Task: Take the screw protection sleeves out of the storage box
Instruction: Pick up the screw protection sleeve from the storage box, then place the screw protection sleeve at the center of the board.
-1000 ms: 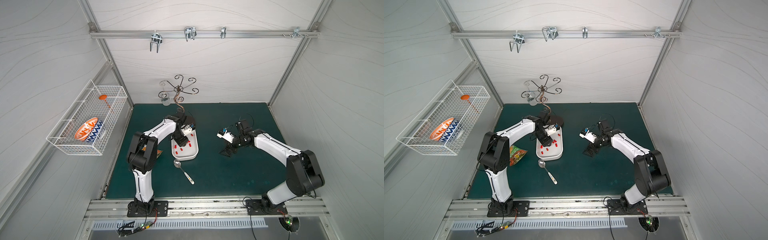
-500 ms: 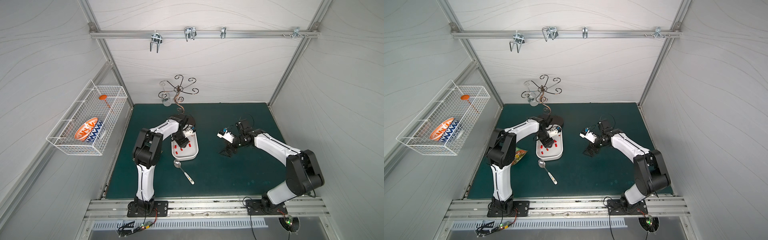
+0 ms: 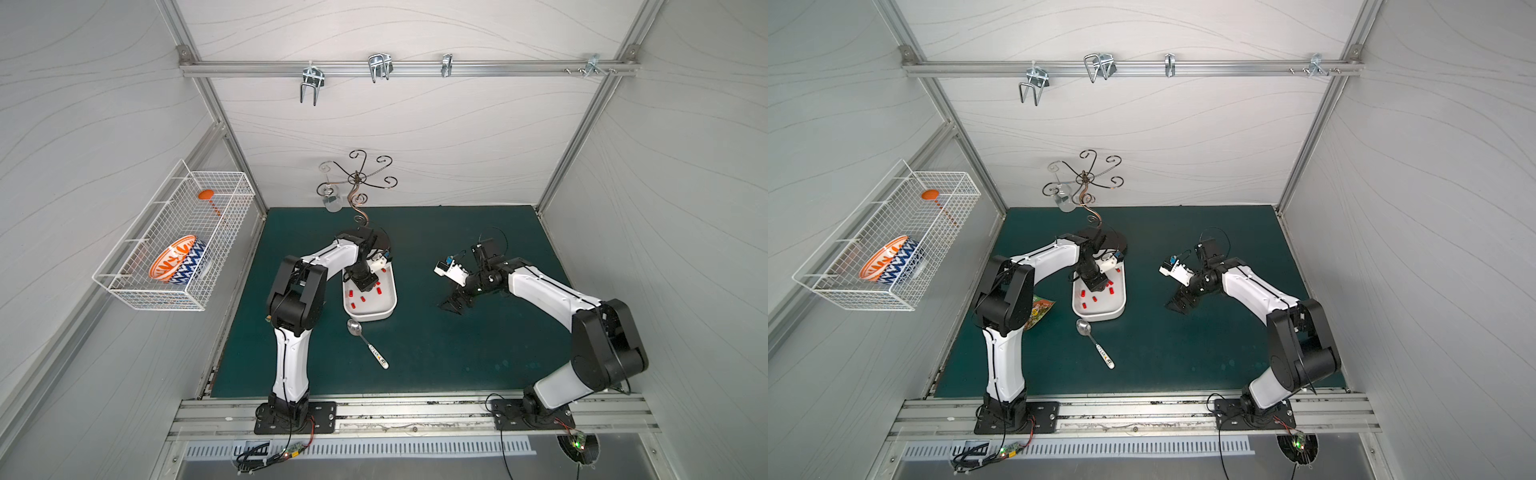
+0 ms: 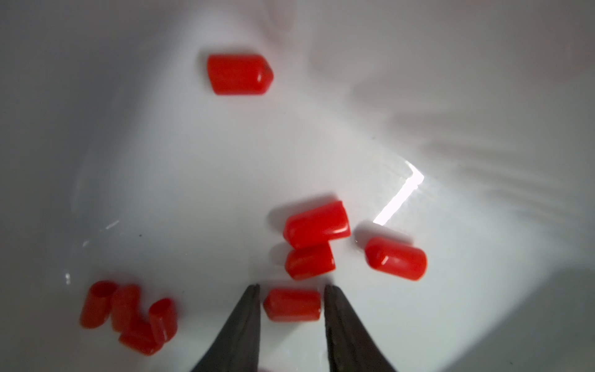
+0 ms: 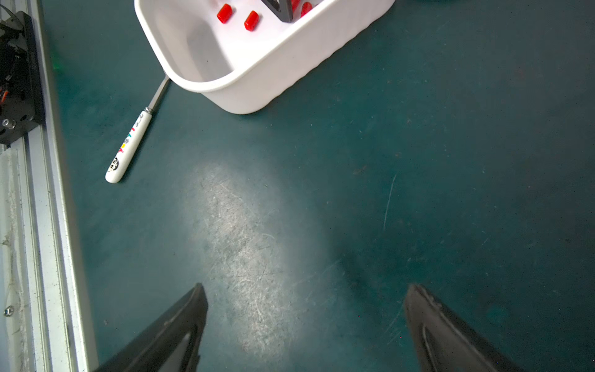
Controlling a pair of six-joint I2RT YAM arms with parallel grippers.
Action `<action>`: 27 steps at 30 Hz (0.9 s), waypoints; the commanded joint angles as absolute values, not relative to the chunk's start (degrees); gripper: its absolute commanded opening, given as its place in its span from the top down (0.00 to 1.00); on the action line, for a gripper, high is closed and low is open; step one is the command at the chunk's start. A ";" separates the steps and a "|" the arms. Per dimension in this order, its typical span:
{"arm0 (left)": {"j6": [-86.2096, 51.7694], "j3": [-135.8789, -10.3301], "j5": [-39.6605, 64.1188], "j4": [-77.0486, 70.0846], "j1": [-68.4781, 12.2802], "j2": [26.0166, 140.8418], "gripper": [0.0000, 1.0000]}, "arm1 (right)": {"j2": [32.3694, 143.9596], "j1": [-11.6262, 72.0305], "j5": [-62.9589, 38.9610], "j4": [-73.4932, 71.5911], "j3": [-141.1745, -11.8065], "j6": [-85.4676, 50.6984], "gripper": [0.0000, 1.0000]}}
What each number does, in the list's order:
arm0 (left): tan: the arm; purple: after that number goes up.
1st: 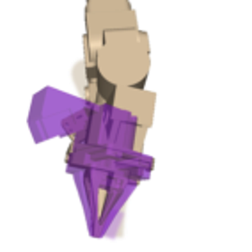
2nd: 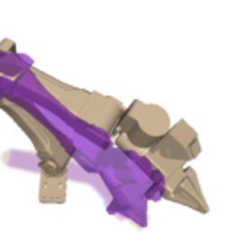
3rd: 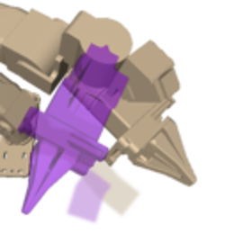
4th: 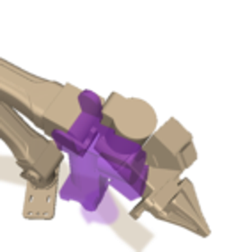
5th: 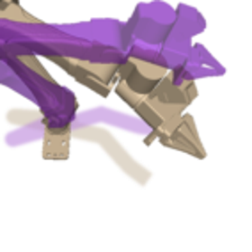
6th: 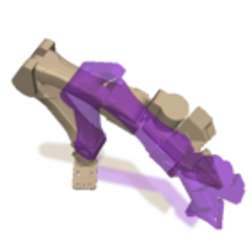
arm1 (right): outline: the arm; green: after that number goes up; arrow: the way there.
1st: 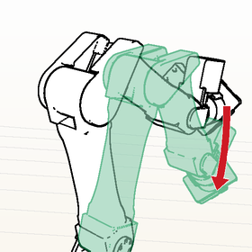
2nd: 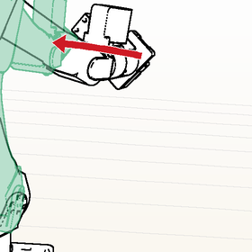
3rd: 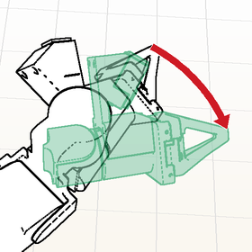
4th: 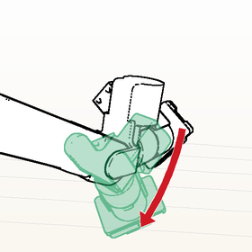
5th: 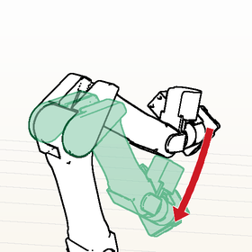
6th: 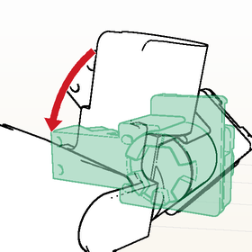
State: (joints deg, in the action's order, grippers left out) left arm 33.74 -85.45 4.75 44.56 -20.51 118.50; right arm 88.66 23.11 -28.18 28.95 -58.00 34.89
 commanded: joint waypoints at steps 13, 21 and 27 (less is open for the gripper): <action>31.03 -83.92 5.15 45.45 -20.43 108.48 0.72 | 87.59 20.88 -31.29 29.92 -58.78 32.34 0.01; 30.13 -92.17 12.19 51.30 -27.68 107.11 0.72 | 87.78 14.50 -32.27 29.83 -60.76 27.10 0.01; 30.69 -102.76 12.31 53.78 -35.20 116.73 0.72 | 88.86 8.17 -26.69 29.89 -62.57 21.83 0.01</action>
